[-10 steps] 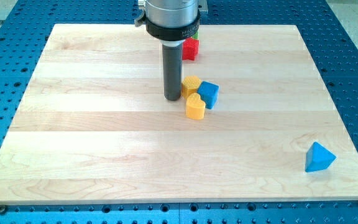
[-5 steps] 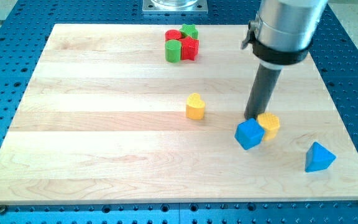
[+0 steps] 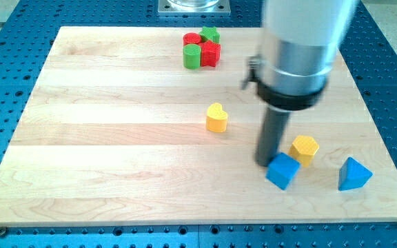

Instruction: Make a group of yellow and blue blocks at the bottom right corner

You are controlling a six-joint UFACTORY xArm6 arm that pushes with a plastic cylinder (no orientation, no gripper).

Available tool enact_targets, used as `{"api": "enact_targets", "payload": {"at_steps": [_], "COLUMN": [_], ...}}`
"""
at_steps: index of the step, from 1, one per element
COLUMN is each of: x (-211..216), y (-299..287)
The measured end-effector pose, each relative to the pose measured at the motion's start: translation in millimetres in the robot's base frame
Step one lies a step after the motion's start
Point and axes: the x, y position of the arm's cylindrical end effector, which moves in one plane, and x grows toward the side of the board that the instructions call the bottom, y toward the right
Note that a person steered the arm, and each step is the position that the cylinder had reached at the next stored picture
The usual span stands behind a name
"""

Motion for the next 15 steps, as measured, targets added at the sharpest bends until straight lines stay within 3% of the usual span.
{"api": "enact_targets", "payload": {"at_steps": [1,2,4,5,7,9,12,13,14,15], "x": [-5.4,-40.7,-44.0,-12.4,-33.2,-11.5,-55.7,-102.6,-72.3,-47.1], "y": [-33.9,-55.0,117.7,83.5,-1.8,52.7,-167.8,-147.1,-112.8,-9.1]}}
